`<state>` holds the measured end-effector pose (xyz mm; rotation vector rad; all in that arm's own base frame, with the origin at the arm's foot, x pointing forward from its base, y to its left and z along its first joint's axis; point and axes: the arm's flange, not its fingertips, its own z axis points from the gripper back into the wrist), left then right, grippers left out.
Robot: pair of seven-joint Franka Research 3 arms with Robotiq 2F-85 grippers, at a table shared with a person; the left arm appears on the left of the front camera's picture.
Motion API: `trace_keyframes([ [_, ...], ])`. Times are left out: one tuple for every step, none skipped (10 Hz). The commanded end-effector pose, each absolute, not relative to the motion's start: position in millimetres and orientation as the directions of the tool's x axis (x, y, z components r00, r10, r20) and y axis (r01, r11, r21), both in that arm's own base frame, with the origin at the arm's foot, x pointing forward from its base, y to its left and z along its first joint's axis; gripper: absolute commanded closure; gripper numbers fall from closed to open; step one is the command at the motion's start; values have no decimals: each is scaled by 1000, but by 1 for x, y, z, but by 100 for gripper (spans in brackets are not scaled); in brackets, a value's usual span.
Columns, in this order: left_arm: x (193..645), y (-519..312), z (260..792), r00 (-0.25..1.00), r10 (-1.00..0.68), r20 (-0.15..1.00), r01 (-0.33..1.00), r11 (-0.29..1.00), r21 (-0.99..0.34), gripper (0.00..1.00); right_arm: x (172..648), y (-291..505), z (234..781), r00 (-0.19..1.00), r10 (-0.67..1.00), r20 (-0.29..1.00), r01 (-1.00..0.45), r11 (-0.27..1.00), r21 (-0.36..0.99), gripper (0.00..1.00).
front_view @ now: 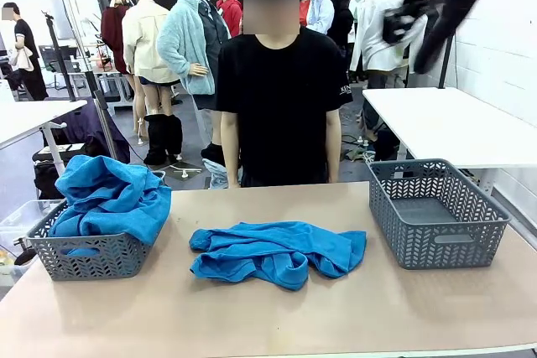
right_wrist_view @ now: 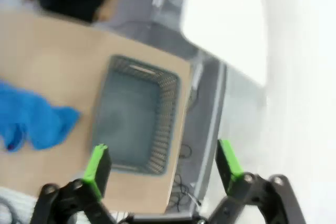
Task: Sort the tops and bottoms.
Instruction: Lift clothes from the center of the table with your right hand.
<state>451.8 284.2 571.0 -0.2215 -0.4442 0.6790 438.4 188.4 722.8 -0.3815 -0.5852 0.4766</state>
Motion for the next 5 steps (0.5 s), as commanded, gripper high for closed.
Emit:
trace_keyframes([
  [451,286,571,690,645,330,-555,763,-331,0,472,234,685,589,776,224,-602,607,-518,0],
  [451,286,571,690,645,330,-555,763,-331,0,481,266,658,452,876,167,-746,474,-467,0],
  [451,286,571,690,645,330,-555,763,-331,0,489,288,631,350,917,194,-826,399,-398,0],
  [451,286,571,690,645,330,-555,763,-331,0,495,299,600,349,911,221,-859,405,-312,0],
  [451,286,571,690,645,330,-555,763,-331,0,498,307,572,386,894,229,-851,440,-286,0],
])
